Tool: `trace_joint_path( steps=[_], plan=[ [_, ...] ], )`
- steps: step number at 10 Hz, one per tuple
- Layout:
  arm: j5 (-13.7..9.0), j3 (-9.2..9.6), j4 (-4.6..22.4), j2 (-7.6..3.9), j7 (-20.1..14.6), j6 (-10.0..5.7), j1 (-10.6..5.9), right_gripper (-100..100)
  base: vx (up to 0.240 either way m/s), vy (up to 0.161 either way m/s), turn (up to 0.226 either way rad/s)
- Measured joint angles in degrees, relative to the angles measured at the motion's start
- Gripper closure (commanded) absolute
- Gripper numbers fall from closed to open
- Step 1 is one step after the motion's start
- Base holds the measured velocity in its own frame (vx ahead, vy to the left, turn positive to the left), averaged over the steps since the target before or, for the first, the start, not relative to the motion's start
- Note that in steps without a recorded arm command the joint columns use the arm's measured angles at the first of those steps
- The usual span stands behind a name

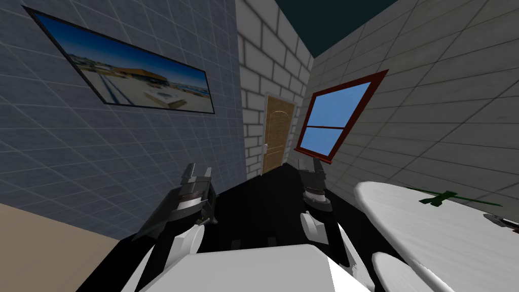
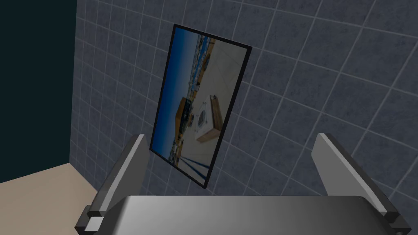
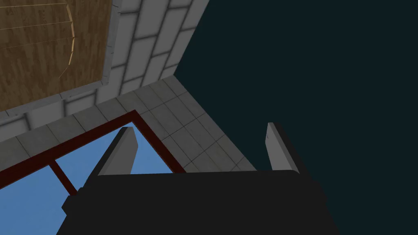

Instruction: Pull the door open

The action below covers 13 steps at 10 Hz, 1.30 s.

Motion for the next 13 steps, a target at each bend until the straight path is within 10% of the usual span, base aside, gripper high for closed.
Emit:
trace_joint_path(
  steps=[13],
  plan=[
    [8.1,0.43,14.5,-4.55,12.3,1.53,-5.6,-100,0.154,-0.042,0.043]
  ],
)
